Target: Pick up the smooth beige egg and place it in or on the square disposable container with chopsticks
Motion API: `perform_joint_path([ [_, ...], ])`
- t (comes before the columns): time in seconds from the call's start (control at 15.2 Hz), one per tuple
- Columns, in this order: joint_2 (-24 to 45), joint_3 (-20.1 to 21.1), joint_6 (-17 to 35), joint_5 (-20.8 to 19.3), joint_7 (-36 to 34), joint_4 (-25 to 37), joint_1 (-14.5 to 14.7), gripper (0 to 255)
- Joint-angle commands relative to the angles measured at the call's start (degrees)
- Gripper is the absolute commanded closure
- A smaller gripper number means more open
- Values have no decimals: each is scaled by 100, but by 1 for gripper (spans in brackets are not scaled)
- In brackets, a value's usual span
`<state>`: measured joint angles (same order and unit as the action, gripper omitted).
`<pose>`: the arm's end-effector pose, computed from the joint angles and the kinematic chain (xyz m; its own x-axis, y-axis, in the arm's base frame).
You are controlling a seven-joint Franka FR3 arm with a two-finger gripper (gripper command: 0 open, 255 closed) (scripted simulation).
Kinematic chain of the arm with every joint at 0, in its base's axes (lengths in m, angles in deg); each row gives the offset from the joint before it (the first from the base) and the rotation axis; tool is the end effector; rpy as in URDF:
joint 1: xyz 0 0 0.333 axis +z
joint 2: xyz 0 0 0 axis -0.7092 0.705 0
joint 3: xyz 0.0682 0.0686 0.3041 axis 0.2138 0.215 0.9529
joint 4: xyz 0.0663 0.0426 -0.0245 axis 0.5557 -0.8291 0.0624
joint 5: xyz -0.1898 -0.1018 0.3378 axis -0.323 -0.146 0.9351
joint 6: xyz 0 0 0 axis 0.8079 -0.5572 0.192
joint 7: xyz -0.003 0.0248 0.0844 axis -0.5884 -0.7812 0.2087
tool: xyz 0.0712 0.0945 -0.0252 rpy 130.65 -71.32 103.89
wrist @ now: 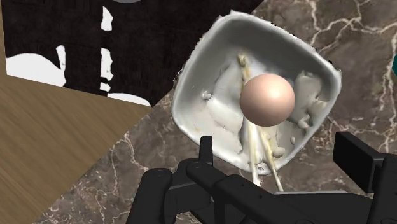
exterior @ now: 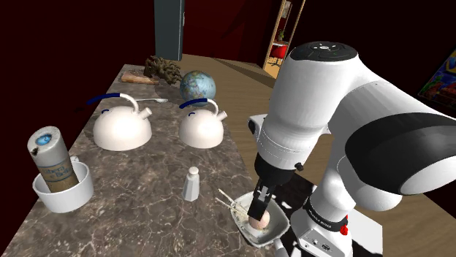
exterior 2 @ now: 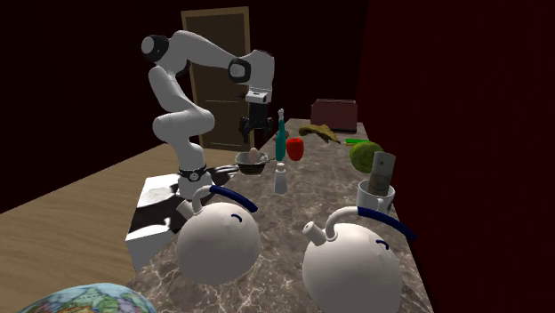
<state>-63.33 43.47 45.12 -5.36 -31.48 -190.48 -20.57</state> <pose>0.1694 0.2819 0.4160 0.9749 0.2209 -0.0266 0.2225 -0.9663 0.1299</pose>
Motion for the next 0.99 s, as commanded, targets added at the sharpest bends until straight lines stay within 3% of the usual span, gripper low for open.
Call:
perform_joint_path([
  [0.0,0,0,0,0,0,0,0,0],
  [0.13,0,0,0,0,0,0,0,0],
  [0.4,-31,-187,-720,-180,-30,700,-74,0],
  [0.92,-30,-188,-720,-180,-31,700,-73,0],
])
